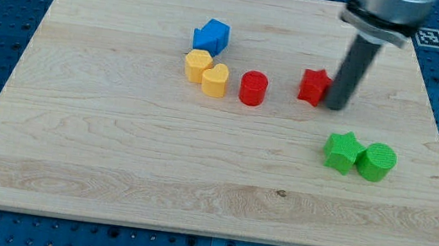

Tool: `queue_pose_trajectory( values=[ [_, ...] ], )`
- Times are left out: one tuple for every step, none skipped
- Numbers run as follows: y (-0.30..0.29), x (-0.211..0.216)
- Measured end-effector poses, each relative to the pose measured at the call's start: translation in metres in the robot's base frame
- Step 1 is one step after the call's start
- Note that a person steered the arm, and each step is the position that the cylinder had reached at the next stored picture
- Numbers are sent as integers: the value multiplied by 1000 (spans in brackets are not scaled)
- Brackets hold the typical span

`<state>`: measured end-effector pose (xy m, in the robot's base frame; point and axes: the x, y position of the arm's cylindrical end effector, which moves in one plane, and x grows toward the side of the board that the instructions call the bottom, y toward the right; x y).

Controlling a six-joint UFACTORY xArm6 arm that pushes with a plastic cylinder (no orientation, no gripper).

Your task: Slightly push the red star close to the red circle

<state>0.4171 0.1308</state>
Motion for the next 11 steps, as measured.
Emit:
queue_pose_trajectory(
  values=[
    [-36,-12],
    [-5,-13],
    [22,-31],
    [13,-70],
    [-10,-108],
    [-34,-111],
    [-41,-91],
    [-41,-74],
    [-41,-57],
    [-41,-49],
    [-36,-63]
  ],
)
